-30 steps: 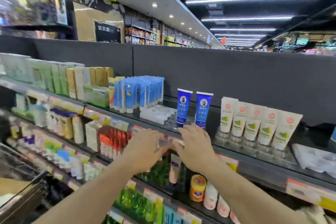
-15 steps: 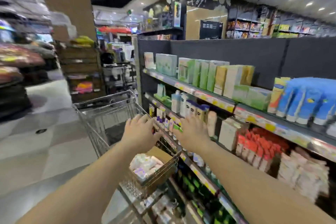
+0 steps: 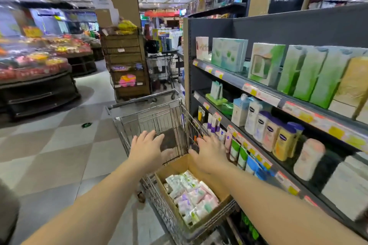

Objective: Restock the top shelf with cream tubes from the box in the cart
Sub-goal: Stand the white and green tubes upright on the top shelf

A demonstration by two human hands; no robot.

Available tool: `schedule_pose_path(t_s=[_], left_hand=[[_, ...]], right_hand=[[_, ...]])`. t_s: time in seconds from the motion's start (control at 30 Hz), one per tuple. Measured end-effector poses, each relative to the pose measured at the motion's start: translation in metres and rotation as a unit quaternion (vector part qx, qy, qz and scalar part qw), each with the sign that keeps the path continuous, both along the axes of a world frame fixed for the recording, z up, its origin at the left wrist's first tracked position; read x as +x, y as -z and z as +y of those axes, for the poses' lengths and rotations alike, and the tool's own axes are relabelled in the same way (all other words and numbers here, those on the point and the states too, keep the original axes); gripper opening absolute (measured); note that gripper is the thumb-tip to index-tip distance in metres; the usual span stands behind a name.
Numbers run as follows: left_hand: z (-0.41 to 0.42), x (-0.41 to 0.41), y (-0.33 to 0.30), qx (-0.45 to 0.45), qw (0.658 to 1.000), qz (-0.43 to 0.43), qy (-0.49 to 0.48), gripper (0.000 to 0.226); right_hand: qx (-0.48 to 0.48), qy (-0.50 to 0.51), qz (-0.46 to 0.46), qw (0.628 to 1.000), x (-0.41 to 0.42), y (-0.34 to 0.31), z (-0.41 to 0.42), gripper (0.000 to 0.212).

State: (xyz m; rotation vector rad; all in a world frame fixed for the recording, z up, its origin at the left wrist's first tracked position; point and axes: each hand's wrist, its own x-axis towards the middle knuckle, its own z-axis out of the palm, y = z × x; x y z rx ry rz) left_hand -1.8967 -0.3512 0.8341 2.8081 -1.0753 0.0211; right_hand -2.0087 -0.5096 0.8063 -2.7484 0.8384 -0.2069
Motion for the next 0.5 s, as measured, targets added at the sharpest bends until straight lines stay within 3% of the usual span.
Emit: schedule_pose_path(t_s=[0.3,0.5], left_hand=[[-0.099,0.094,0.068,0.053,0.997,0.043,0.025,0.072],[-0.158,0.135,0.143,0.139,0.977,0.089,0.134,0.072]], right_hand=[[0.033,0.013,0.024,0.999,0.076,0.047,-0.101,0.063],[0.090,0.097,0.079,0.988,0.084,0.105,-0.146,0.060]])
